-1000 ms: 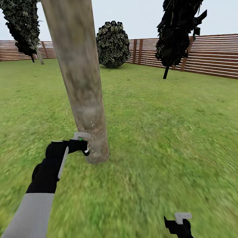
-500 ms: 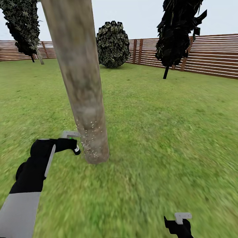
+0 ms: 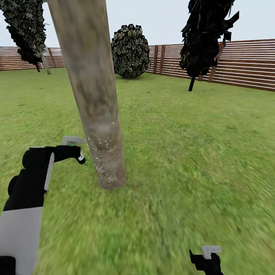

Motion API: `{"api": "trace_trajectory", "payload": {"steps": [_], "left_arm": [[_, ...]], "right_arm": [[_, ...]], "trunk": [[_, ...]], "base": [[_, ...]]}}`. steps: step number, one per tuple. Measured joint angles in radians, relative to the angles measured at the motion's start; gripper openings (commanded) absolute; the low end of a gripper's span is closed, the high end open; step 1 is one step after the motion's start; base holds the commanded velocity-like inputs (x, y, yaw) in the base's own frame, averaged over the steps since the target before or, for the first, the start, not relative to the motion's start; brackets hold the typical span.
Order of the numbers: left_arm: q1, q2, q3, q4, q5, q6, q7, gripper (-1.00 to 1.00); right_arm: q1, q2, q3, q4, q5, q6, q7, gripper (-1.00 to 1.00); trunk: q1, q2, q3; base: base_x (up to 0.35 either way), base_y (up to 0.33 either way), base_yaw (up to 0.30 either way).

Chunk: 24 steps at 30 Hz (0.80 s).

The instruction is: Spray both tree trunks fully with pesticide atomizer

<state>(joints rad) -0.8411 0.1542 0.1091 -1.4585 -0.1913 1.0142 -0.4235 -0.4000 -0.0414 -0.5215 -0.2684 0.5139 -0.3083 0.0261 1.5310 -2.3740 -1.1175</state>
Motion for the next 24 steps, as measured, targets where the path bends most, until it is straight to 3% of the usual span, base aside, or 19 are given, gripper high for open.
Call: {"api": "trace_trajectory", "payload": {"steps": [2,3,6,12,16,21,22,24], "left_arm": [[0.002,0.022,0.002,0.026,-0.001,-0.002,0.001,-1.0],[0.01,0.036,0.0,0.089,-0.003,-0.015,0.003,-1.0],[0.013,0.037,0.001,0.162,-0.002,-0.027,0.005,-1.0],[0.047,0.031,0.002,0.477,0.0,-0.298,0.015,-1.0],[0.048,0.02,0.004,0.655,0.008,-0.468,0.078,-1.0],[0.049,-0.043,0.004,0.892,0.018,-0.717,0.215,-1.0],[0.049,-0.067,0.004,0.963,0.054,-0.804,0.288,-1.0],[0.049,-0.094,0.004,1.048,0.108,-0.898,0.362,-1.0]], "right_arm": [[0.0,0.0,0.0,0.0,0.0,0.0,0.0,1.0],[0.0,0.0,0.0,0.0,0.0,0.0,0.0,1.0],[0.0,0.0,0.0,0.0,0.0,0.0,0.0,1.0],[0.0,0.0,0.0,0.0,0.0,0.0,0.0,1.0],[0.0,0.0,0.0,0.0,0.0,0.0,0.0,1.0],[0.0,0.0,0.0,0.001,0.0,0.0,0.0,1.0],[0.0,0.0,0.0,0.001,0.0,0.0,0.0,1.0],[0.0,0.0,0.0,0.002,0.0,0.0,0.0,1.0]], "trunk": [[0.0,0.0,0.0],[0.0,0.0,0.0],[0.0,0.0,0.0],[0.0,0.0,0.0],[0.0,0.0,0.0],[0.0,0.0,0.0],[0.0,0.0,0.0],[0.0,0.0,0.0]], "base": [[0.0,0.0,0.0],[0.0,0.0,0.0],[0.0,0.0,0.0],[0.0,0.0,0.0],[0.0,0.0,0.0],[0.0,0.0,0.0],[0.0,0.0,0.0],[0.0,0.0,0.0]]}}
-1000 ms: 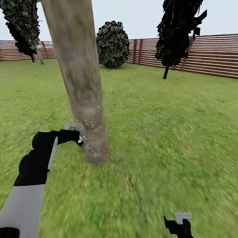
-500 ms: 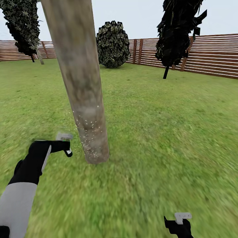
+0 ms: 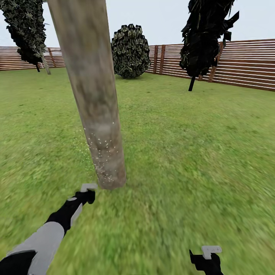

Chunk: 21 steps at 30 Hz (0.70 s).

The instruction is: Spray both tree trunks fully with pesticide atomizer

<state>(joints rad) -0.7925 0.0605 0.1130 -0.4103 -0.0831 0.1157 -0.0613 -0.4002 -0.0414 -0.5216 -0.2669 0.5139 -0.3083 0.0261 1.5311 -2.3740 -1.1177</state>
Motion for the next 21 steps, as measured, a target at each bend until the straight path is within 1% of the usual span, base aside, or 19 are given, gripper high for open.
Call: {"api": "trace_trajectory", "payload": {"steps": [1,2,3,5,8,10,13,21], "left_arm": [[0.0,-0.006,0.0,0.039,0.017,-0.039,0.017,-1.0],[0.0,-0.009,-0.001,0.065,0.024,-0.062,0.024,-1.0],[0.001,-0.019,-0.002,0.109,0.028,-0.092,0.03,-1.0],[0.004,-0.029,-0.003,0.144,0.026,-0.111,0.034,-1.0],[0.039,-0.034,-0.003,0.141,0.026,-0.12,0.049,-1.0],[0.048,-0.034,-0.003,0.144,0.026,-0.152,0.067,-1.0],[0.051,-0.034,-0.004,0.151,0.028,-0.188,0.094,-1.0],[0.052,-0.033,-0.002,0.144,0.032,-0.194,0.103,-1.0]], "right_arm": [[0.0,0.0,0.0,0.0,0.0,0.0,0.0,1.0],[0.0,0.0,0.0,0.0,0.0,0.0,0.0,1.0],[0.0,0.0,0.0,0.0,0.0,0.0,0.0,1.0],[0.0,0.0,0.0,0.0,0.0,0.0,0.0,1.0],[0.0,0.0,0.0,0.016,0.0,-0.001,0.0,1.0],[0.0,0.0,0.0,0.024,0.0,-0.001,0.0,1.0],[0.0,0.0,0.0,0.026,-0.003,-0.001,0.0,1.0],[0.0,0.0,0.0,0.028,-0.004,-0.003,-0.001,1.0]], "trunk": [[0.0,0.0,0.0],[0.0,0.0,0.0],[0.0,0.0,0.0],[0.0,0.0,0.0],[0.0,0.0,0.0],[0.0,0.0,0.0],[0.0,0.0,0.0],[0.0,0.0,0.0]], "base": [[0.0,0.0,0.0],[0.0,0.0,0.0],[0.0,0.0,0.0],[0.0,-0.114,0.0],[0.0,-0.236,0.0],[0.0,-0.264,0.0],[0.0,-0.268,0.0],[0.0,-0.271,0.006]]}}
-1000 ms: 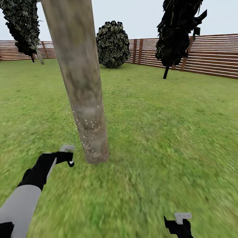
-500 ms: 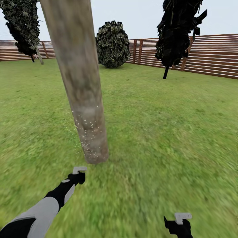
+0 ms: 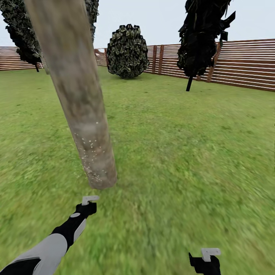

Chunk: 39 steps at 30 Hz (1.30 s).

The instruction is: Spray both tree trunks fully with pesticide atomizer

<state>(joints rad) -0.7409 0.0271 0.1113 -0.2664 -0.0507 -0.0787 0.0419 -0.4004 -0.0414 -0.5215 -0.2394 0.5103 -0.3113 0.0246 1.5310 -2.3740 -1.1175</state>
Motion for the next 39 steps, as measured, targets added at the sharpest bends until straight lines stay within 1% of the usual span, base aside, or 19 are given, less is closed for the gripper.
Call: {"api": "trace_trajectory", "payload": {"steps": [4,6,7,8,10,11,13,18,19,21,31,39], "left_arm": [[0.0,-0.005,0.003,-0.024,0.004,-0.001,0.001,-1.0],[0.002,-0.02,0.002,-0.032,0.003,-0.005,0.001,-1.0],[0.002,-0.021,0.001,-0.045,0.0,-0.006,0.007,-1.0],[0.003,-0.021,0.002,-0.049,-0.001,-0.007,0.027,-1.0],[0.007,-0.021,0.001,-0.048,-0.001,-0.009,0.094,-1.0],[0.011,-0.02,0.001,-0.049,0.001,-0.01,0.112,-1.0],[0.017,-0.024,-0.001,-0.05,0.004,-0.01,0.124,-1.0],[0.018,-0.033,-0.005,-0.045,0.004,-0.009,0.117,-1.0],[0.018,-0.034,-0.006,-0.045,0.004,-0.007,0.082,-1.0],[0.019,-0.035,-0.005,-0.045,0.003,-0.008,0.064,-1.0],[0.019,-0.039,-0.005,-0.045,0.003,-0.01,0.062,-1.0],[0.02,-0.042,-0.005,-0.045,0.003,-0.01,0.062,-1.0]], "right_arm": [[0.0,0.0,0.0,0.0,0.0,0.0,0.0,1.0],[0.0,0.0,0.0,0.0,0.0,0.0,0.0,1.0],[0.0,0.0,0.0,0.0,0.0,0.0,0.0,1.0],[0.0,0.001,0.0,0.001,0.001,0.0,0.0,1.0],[0.0,0.001,0.0,0.001,0.001,0.0,0.0,1.0],[0.0,0.001,0.0,0.002,0.001,0.0,0.0,1.0],[0.0,0.002,0.0,0.001,0.001,0.0,0.0,1.0],[0.0,0.002,0.0,0.001,0.001,0.0,0.001,1.0],[0.0,0.002,0.0,0.002,0.001,0.0,0.0,1.0],[0.0,0.002,0.0,0.002,0.001,0.0,0.001,1.0],[0.0,0.002,0.0,0.002,0.001,0.0,0.001,1.0],[0.0,0.002,0.0,0.002,0.001,0.001,0.001,1.0]], "trunk": [[0.0,0.0,0.0],[0.0,0.0,0.001],[0.0,0.0,0.002],[0.0,0.0,0.002],[0.0,0.0,0.003],[0.0,0.0,0.003],[0.0,0.0,0.004],[0.0,0.0,0.004],[0.0,0.0,0.004],[0.0,0.0,0.004],[0.0,0.0,0.004],[0.0,0.0,0.004]], "base": [[0.0,-0.271,0.179],[0.0,-0.271,0.227],[0.0,-0.271,0.231],[0.005,-0.271,0.232],[0.056,-0.271,0.237],[0.099,-0.271,0.255],[0.12,-0.271,0.266],[0.151,-0.263,0.271],[0.159,-0.257,0.271],[0.067,-0.265,0.083],[0.004,-0.271,0.03],[0.06,-0.271,0.231]]}}
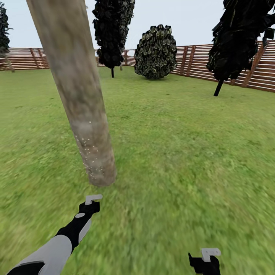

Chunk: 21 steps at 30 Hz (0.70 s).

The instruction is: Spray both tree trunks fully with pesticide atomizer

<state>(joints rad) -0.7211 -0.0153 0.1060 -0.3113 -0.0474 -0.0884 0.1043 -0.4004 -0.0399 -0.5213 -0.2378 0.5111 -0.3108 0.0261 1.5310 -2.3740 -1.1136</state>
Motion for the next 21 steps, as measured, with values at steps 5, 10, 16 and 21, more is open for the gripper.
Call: {"api": "trace_trajectory", "payload": {"steps": [5,10,16,21], "left_arm": [[0.0,0.0,0.0,0.0,0.0,0.001,0.0,-1.0],[0.0,0.0,0.0,0.0,0.0,0.0,0.0,-1.0],[-0.001,0.0,0.0,0.0,0.0,-0.001,0.0,-1.0],[0.0,0.0,0.002,0.0,0.0,-0.001,0.0,-1.0]], "right_arm": [[0.0,0.0,0.0,0.0,0.0,0.0,0.0,1.0],[0.0,0.0,0.0,-0.002,0.001,0.0,0.0,1.0],[0.0,-0.002,0.0,-0.002,0.003,-0.001,-0.004,1.0],[0.0,-0.002,0.0,-0.003,0.001,-0.001,-0.003,1.0]], "trunk": [[0.0,0.0,0.0],[0.0,0.0,0.0],[0.0,0.0,0.0],[0.0,0.0,0.0]], "base": [[0.129,-0.271,0.278],[0.139,-0.271,0.213],[0.128,-0.271,0.014],[0.061,-0.271,0.0]]}}
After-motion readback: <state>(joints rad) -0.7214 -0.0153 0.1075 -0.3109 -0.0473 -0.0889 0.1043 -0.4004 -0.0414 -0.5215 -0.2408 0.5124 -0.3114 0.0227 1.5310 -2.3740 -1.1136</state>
